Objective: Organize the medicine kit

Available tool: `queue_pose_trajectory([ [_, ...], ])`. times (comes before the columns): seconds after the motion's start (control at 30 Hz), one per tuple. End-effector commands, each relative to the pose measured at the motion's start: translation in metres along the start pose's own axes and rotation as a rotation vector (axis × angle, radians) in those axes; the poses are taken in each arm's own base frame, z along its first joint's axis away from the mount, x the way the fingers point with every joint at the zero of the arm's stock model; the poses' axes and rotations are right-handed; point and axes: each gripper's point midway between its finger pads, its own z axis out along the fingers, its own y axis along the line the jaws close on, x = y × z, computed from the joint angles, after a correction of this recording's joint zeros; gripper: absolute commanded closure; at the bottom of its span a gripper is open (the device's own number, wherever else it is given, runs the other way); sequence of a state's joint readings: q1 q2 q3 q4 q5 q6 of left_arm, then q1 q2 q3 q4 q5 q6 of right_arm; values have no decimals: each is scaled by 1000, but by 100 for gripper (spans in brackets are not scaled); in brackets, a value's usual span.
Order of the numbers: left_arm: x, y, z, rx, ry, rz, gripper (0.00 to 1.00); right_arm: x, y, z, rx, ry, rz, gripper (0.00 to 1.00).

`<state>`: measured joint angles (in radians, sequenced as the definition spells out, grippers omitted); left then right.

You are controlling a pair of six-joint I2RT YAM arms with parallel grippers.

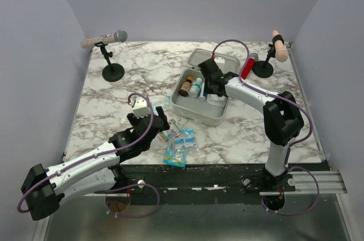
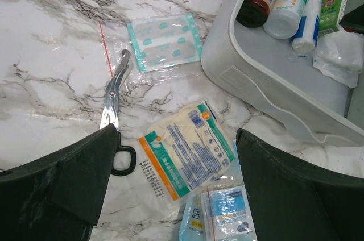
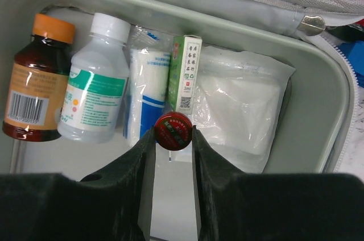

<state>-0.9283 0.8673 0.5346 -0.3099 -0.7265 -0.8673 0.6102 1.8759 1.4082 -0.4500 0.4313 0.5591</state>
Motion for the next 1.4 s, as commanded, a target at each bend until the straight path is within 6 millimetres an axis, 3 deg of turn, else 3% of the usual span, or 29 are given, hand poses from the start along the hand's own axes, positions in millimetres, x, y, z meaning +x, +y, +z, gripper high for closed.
queue_pose_trajectory([
  [0.0,-13,8,-2,-36,-43,-2,3,-3,-4,-1,12,23,-19,78],
  [0.17,-11,7,-1,-34,-36,-10,3,0,-6,-6,-1,27,-14,79],
  [0.37,-8,5,0,-30,-23,-18,3,22,-8,-8,-30,77,-14,78],
  [0.47,-8,3,0,-20,-21,-14,3,27,-9,-8,-40,82,-22,70],
  [0.57,-9,2,-1,-17,-25,-14,2,18,-9,-14,-42,55,-10,52],
  [0.73,-12,1,0,-7,-11,-8,1,-22,2,-55,-148,-47,78,27],
  [0.93,-22,8,13,-15,17,-64,1,-40,4,-108,-294,-121,101,27],
  [1.1,-23,22,41,-35,117,-139,1,-18,-3,-139,-410,-148,67,32],
  [1.27,-4,28,58,-73,212,-131,5,33,-4,-151,-528,-101,-24,34],
  [1.37,9,21,59,-30,249,-159,8,63,-4,-151,-587,-56,-67,34],
])
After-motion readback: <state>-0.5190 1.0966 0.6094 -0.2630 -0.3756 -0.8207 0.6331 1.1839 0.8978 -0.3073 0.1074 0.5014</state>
